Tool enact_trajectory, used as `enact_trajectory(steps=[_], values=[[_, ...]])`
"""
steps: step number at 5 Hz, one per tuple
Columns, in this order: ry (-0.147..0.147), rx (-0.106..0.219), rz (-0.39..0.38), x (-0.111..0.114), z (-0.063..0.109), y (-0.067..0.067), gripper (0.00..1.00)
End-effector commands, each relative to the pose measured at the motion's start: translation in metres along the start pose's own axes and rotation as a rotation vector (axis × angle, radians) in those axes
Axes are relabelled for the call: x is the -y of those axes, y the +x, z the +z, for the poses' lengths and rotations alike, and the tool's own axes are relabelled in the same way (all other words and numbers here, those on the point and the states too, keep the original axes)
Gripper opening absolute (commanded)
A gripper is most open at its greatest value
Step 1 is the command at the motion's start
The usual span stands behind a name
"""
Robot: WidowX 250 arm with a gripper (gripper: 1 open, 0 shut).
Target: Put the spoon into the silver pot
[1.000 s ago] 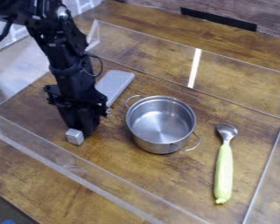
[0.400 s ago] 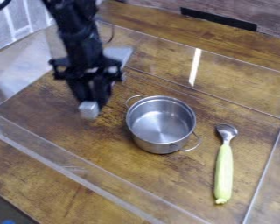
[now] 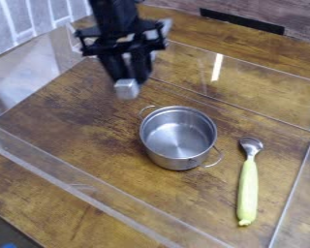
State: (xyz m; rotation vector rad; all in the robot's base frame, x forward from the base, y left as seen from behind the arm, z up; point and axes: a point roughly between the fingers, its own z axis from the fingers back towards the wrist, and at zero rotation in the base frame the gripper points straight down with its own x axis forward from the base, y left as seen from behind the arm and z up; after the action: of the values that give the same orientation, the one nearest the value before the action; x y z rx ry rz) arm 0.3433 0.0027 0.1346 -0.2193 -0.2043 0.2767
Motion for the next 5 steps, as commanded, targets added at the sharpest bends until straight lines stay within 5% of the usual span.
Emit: enact_trajectory(steps=[1, 2, 4, 5], values=[[-0.047, 0.103, -0.006, 0.026, 0.020, -0.011, 0.00], [-0.065, 0.110, 0.013, 0.036, 0.008, -0.025, 0.00], [-0.097, 0.124, 0.083, 0.070, 0.010, -0.019, 0.00], [-0.093, 0.131, 0.115, 0.063, -0.002, -0.018, 0.00]])
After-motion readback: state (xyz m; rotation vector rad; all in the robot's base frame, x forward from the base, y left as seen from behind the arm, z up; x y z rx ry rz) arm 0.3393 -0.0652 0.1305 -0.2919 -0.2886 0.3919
